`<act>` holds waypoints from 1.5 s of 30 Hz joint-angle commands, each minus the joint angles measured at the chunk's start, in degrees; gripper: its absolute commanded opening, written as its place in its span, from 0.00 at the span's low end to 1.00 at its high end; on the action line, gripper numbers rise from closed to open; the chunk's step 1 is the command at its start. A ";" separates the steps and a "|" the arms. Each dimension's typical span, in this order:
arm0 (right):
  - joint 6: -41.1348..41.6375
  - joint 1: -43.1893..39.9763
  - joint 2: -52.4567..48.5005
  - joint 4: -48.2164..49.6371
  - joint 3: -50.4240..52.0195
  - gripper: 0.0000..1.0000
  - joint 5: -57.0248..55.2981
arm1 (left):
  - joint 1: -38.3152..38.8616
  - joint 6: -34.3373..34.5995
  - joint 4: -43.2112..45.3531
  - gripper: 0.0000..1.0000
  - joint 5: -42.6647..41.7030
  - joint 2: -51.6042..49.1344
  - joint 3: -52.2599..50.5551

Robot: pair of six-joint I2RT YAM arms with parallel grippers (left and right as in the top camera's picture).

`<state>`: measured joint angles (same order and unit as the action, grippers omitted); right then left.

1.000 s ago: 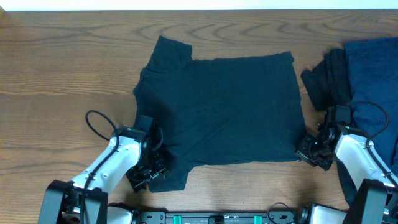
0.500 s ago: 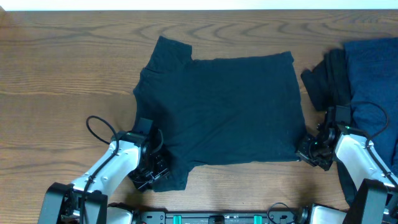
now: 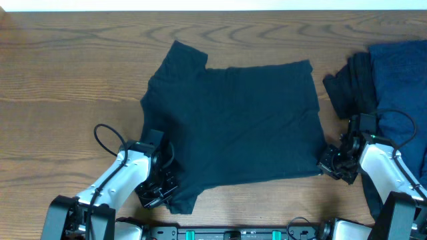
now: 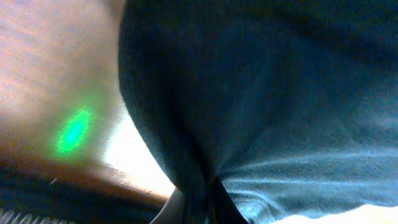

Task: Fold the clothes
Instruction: 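Lift the bottom hem with both grippers and fold it up over the top half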

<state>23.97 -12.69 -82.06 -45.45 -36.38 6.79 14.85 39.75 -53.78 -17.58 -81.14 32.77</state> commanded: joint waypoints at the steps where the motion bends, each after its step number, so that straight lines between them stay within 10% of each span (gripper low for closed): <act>1: 1.29 -0.42 0.11 -2.38 -3.19 0.01 -1.03 | 0.07 -3.23 -2.40 0.06 1.75 -0.39 3.72; 20: 1.25 -0.42 0.11 -18.40 -15.89 0.01 -0.55 | 0.07 -5.95 -17.90 0.06 6.69 6.23 18.53; 45: 2.21 -0.42 0.02 -13.14 -21.81 0.01 1.16 | 0.07 -14.47 -6.10 0.06 11.74 -1.90 35.30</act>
<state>25.26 -12.69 -82.08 -59.24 -57.28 8.10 14.85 27.73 -60.05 -7.90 -81.78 64.38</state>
